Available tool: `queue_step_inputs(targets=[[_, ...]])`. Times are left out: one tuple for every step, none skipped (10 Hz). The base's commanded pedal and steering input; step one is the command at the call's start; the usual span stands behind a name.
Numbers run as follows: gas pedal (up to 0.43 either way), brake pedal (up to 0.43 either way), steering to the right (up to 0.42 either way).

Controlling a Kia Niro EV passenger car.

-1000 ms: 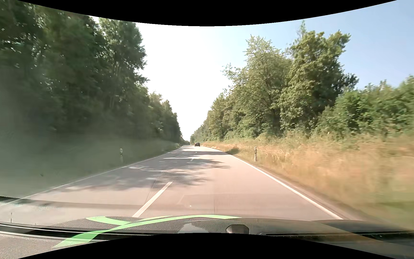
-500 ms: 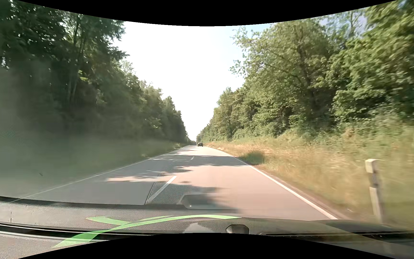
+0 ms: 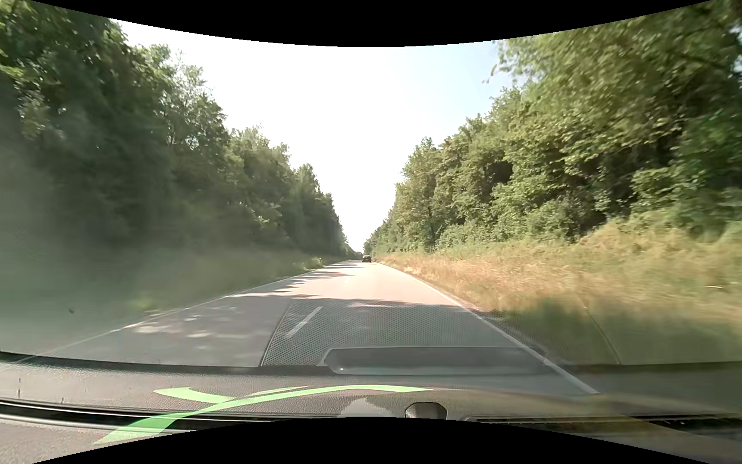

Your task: Follow the waypoints while adhering to traffic rules and regulations

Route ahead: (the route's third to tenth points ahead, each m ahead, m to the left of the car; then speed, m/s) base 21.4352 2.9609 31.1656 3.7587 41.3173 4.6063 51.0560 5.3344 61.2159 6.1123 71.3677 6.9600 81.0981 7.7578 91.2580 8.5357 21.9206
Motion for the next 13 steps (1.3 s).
queue_step_inputs(targets=[[0.370,0.000,-0.021],[0.378,0.000,-0.021],[0.378,0.000,-0.021],[0.378,0.000,-0.021],[0.378,0.000,-0.020],[0.378,0.000,-0.019],[0.378,0.000,-0.017],[0.378,0.000,-0.016],[0.378,0.000,-0.014],[0.350,0.000,-0.012],[0.319,0.000,-0.011],[0.319,0.000,-0.011],[0.319,0.000,-0.011]])
